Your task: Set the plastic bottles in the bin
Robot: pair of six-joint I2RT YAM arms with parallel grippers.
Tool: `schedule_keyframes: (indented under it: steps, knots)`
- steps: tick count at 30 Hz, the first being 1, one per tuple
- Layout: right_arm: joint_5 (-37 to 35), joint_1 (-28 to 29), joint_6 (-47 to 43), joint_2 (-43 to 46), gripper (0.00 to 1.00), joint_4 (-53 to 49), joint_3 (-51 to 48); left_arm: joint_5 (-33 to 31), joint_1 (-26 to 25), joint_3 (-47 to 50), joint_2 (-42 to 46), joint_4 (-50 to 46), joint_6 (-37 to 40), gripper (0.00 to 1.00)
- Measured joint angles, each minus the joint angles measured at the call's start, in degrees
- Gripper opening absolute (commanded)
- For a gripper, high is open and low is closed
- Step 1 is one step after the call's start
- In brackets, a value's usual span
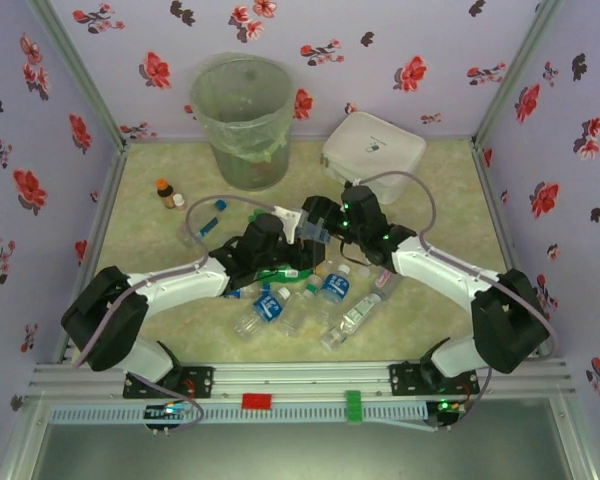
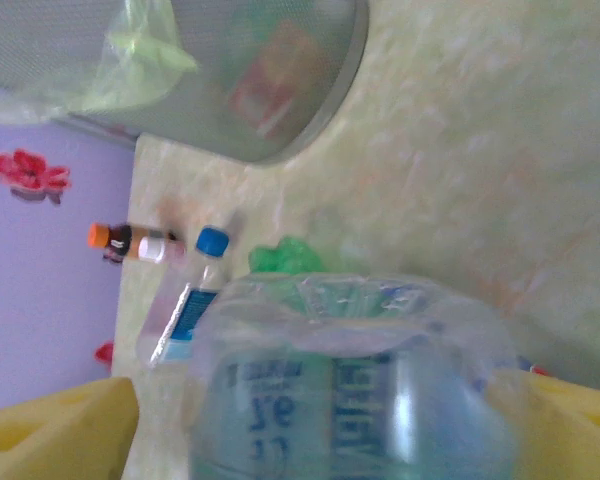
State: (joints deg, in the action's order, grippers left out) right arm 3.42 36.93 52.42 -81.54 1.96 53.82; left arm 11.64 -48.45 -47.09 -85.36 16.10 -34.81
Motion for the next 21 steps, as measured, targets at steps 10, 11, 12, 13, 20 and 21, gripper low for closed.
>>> schedule_keyframes:
  steps: [10, 11, 12, 13, 20, 21]
  knots:
    - [-3.7, -8.0, -5.6, 9.0, 1.00, -6.6, 3.8, 0.0, 5.7, -0.1, 5.4, -3.1, 0.1, 0.43]
    - [-4.4, -8.7, -6.1, 9.9, 1.00, -7.5, 3.8, 0.0, 6.6, -0.7, 6.0, -4.2, 0.6, 0.43]
    - [-5.1, -9.2, -6.7, 10.8, 1.00, -8.3, 3.8, 0.0, 7.4, -1.6, 6.5, -5.3, 1.3, 0.43]
    - [-5.8, -9.6, -7.3, 11.6, 1.00, -9.4, 3.8, 0.0, 8.3, -2.9, 6.9, -6.4, 2.3, 0.43]
    - [-9.6, -10.1, -10.1, 14.7, 1.00, -15.4, 2.3, 0.0, 15.0, -16.0, 7.6, -12.1, 9.8, 0.42]
    - [-9.8, -10.1, -10.1, 14.7, 1.00, -16.1, 1.8, 0.0, 16.1, -18.4, 7.6, -12.6, 11.1, 0.41]
